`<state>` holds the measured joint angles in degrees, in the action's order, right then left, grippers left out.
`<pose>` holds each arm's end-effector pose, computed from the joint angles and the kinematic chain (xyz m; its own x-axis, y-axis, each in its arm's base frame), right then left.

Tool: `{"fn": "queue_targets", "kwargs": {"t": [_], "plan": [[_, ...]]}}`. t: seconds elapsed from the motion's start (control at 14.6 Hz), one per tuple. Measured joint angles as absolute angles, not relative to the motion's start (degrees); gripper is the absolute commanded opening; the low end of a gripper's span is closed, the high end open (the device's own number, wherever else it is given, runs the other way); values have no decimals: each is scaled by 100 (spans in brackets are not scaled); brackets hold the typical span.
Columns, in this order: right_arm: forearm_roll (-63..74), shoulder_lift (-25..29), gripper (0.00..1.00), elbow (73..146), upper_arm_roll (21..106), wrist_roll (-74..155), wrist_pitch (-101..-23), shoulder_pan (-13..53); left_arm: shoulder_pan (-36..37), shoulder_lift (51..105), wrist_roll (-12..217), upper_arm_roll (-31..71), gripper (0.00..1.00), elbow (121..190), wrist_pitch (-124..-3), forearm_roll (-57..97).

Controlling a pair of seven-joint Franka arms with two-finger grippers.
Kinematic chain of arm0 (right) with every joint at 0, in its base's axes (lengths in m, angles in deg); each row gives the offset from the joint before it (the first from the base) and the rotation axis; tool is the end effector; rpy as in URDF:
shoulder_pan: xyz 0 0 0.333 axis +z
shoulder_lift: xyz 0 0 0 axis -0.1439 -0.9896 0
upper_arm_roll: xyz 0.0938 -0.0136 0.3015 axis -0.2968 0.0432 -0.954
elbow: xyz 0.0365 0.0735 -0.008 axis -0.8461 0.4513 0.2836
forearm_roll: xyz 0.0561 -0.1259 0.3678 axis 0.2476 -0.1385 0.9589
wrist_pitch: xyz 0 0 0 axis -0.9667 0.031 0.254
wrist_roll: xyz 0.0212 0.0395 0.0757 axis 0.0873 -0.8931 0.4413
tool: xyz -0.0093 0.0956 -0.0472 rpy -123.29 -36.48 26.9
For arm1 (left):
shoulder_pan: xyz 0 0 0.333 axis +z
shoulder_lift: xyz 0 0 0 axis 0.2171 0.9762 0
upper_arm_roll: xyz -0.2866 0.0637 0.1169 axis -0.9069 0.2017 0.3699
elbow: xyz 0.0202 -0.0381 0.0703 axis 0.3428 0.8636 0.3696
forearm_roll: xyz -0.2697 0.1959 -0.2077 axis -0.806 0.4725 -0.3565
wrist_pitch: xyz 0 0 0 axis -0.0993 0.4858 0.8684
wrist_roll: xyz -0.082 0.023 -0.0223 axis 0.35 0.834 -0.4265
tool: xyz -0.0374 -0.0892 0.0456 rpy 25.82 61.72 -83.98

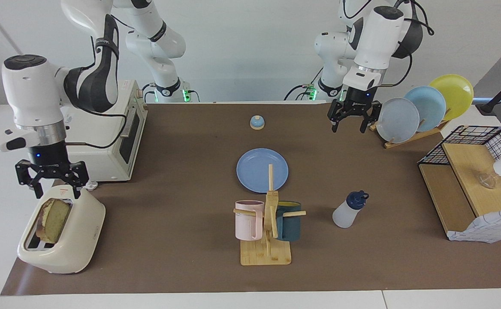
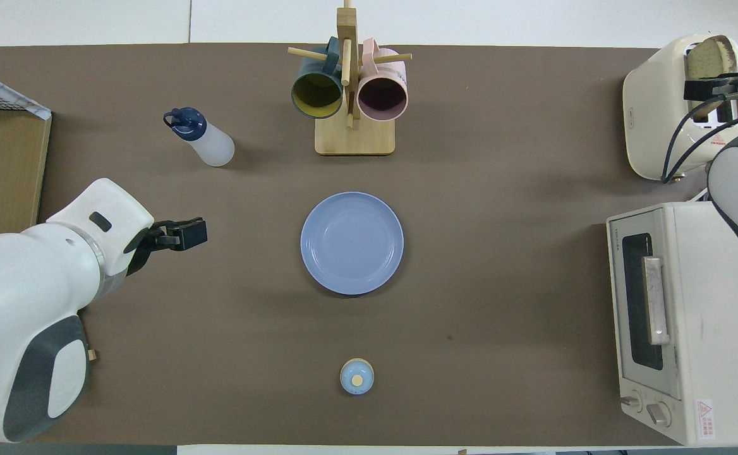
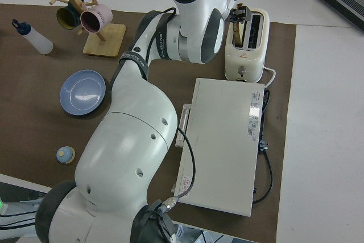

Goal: Put bread on plate and add seasoning
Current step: 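Grasp the white bottle with the left gripper while the right gripper grasps bread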

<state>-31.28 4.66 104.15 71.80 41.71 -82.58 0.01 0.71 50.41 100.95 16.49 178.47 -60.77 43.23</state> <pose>0.6577 -0.1043 0.5088 0.8971 0.1049 0.4292 0.0316 -0.9841 0.1745 0.4586 -0.1603 0.5048 0.9369 -0.0479 0.3464 -0.0796 -0.9938 0.0778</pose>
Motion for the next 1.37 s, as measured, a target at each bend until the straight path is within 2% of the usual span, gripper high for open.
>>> {"fn": "queue_targets", "kwargs": {"t": [0.07, 0.14, 0.21, 0.48, 0.76, 0.96, 1.37], "plan": [[-3130, 466, 93, 10413, 7180, 4171, -8216, -3, 71, 5043, 10096, 1619, 100, 18035, -6386, 4323], [-3131, 465, 81, 10414, 7180, 4171, -8184, -18, 71, 5044, 10096, 1601, 100, 18216, -6686, 4323], [-3134, 462, 73, 10417, 7181, 4172, -8173, -45, 71, 5049, 10096, 1594, 100, 18375, -6948, 4344], [-3148, 460, 71, 10417, 7185, 4206, -8179, -127, 72, 5320, 10126, 1593, 100, 18646, -7697, 4610], [-3168, 430, 71, 10417, 7188, 4320, -8190, -266, 72, 5911, 10154, 1591, 100, 18770, -8667, 4629], [-3171, 375, 65, 10418, 7186, 4399, -8207, -322, 72, 6381, 10157, 1590, 100, 18780, -9301, 4630], [-3215, 350, 62, 10416, 7153, 4404, -8456, -283, 72, 6829, 10162, 1592, 100, 18768, -9792, 4630]]}}
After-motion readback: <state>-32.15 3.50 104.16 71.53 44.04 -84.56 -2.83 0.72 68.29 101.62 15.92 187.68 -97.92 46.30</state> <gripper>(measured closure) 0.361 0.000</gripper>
